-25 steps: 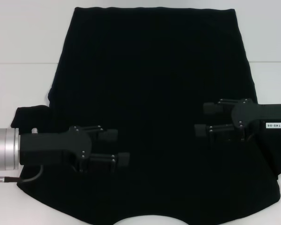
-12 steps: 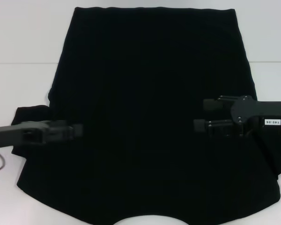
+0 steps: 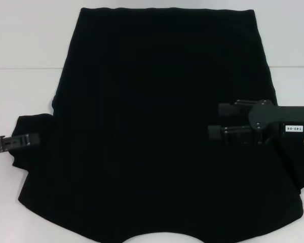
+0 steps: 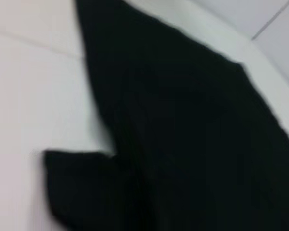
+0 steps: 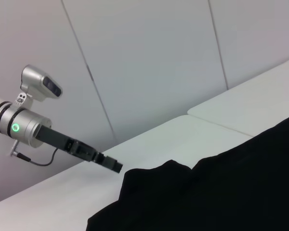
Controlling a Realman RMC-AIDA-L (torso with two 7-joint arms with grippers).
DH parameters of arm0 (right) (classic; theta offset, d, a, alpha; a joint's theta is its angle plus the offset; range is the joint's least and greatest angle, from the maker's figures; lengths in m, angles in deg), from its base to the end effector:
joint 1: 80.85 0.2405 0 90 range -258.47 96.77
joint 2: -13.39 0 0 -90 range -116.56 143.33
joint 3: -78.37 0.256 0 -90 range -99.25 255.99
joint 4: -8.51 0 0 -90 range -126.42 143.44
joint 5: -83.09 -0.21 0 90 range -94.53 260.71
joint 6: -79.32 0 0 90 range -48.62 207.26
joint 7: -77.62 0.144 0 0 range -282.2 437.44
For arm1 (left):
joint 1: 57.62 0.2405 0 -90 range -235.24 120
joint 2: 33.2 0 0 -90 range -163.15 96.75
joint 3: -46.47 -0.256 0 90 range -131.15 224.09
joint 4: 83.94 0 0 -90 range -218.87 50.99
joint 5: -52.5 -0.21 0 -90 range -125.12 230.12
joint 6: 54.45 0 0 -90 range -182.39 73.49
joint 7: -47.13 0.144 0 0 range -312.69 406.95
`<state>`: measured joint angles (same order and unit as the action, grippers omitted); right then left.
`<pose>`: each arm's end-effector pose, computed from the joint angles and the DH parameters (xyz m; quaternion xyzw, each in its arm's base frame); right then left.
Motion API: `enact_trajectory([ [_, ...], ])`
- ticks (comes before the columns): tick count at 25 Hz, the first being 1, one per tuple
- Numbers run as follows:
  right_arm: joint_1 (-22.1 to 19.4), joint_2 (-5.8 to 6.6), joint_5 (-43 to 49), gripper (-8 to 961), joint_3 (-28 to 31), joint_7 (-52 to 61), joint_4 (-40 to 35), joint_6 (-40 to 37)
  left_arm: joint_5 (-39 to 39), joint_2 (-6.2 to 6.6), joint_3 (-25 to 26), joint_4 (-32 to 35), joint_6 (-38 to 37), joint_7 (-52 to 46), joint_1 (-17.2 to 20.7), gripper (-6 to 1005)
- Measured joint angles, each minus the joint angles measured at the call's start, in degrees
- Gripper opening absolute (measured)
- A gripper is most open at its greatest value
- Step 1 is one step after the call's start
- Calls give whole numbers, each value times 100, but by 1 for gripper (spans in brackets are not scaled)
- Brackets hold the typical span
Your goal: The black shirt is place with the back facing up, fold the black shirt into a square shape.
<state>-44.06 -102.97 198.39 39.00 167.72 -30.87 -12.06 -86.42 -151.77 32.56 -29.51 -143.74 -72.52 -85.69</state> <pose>0.2279 0.3622 0.0225 -0.9378 0.2305 0.2402 0.0988 -0.3418 0.3161 0.0900 -0.7617 -0.5658 -0.1938 0.2493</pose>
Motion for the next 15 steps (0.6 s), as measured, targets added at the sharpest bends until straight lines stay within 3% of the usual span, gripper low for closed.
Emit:
enact_trajectory([
  [6, 28, 31, -38, 924, 8, 3, 0, -13, -615, 24, -26, 100, 288, -402, -46, 845],
  [15, 30, 45, -69, 924, 22, 51, 0, -8, -847, 34, -333, -125, 752, -520, -172, 838],
])
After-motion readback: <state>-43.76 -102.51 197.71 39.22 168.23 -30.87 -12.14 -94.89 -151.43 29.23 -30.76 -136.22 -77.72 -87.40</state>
